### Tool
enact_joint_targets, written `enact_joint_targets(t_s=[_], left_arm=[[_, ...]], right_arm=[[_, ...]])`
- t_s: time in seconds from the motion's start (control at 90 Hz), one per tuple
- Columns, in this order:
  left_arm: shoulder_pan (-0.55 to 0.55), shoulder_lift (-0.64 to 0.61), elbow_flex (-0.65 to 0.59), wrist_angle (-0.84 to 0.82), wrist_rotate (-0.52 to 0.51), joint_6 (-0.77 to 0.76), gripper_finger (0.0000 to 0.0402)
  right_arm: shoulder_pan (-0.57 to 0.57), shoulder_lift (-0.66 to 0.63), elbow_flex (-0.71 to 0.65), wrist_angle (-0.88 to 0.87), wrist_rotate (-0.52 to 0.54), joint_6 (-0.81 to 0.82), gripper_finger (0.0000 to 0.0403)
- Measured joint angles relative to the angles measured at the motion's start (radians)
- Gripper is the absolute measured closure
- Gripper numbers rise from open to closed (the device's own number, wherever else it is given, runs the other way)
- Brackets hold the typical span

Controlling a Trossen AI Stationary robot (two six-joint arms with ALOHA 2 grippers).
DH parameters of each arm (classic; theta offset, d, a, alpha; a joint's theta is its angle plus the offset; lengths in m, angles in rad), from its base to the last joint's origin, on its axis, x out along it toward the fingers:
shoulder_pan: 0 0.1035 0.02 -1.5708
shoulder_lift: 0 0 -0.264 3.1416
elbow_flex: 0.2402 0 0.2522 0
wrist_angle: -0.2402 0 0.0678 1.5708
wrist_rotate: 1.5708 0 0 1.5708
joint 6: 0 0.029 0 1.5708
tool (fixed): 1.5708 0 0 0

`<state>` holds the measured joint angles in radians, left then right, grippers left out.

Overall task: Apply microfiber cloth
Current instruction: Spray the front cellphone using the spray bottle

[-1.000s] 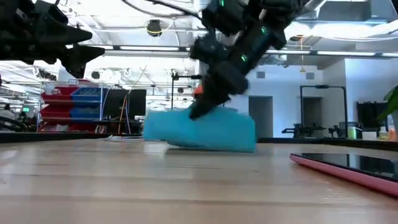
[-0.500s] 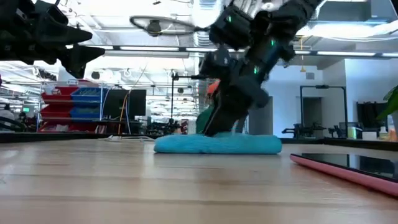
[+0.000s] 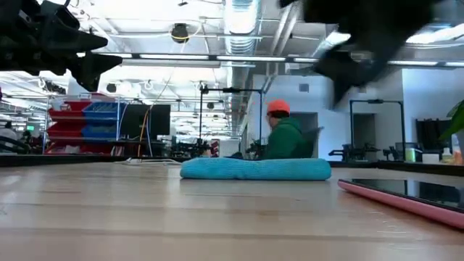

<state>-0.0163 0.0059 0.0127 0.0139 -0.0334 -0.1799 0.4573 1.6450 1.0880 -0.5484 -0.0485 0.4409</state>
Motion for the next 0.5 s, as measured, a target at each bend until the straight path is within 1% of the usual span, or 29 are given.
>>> enact_joint_targets(t_s=[0.056,0.111,0.167,0.222,0.278,0.378,0.444,0.5], left_arm=[[0.0,0.0,0.0,0.0,0.0,0.0,0.0206],[0.0,0.0,0.0,0.0,0.0,0.0,0.0206],[0.0,0.0,0.0,0.0,0.0,0.0,0.0206],[0.0,0.0,0.0,0.0,0.0,0.0,0.0206],[0.0,0.0,0.0,0.0,0.0,0.0,0.0206],[0.0,0.0,0.0,0.0,0.0,0.0,0.0206],[0.0,0.0,0.0,0.0,0.0,0.0,0.0206],[0.0,0.0,0.0,0.0,0.0,0.0,0.0206]], right_arm=[[0.058,0.026,-0.025,0.043,0.004,0.09,0.0152],[0.092,0.061,-0.035,0.081,0.037,0.149,0.0164],[0.106,0.096,-0.035,0.109,0.074,0.179,0.0176],[0.103,0.131,-0.035,0.141,0.079,0.187,0.0188],[0.093,0.169,-0.034,0.171,0.079,0.179,0.0198],[0.062,0.218,-0.029,0.236,0.086,0.12,0.0213],[0.034,0.232,-0.026,0.287,0.086,0.06,0.022],[0.008,0.233,-0.009,0.286,0.09,0.016,0.0225]])
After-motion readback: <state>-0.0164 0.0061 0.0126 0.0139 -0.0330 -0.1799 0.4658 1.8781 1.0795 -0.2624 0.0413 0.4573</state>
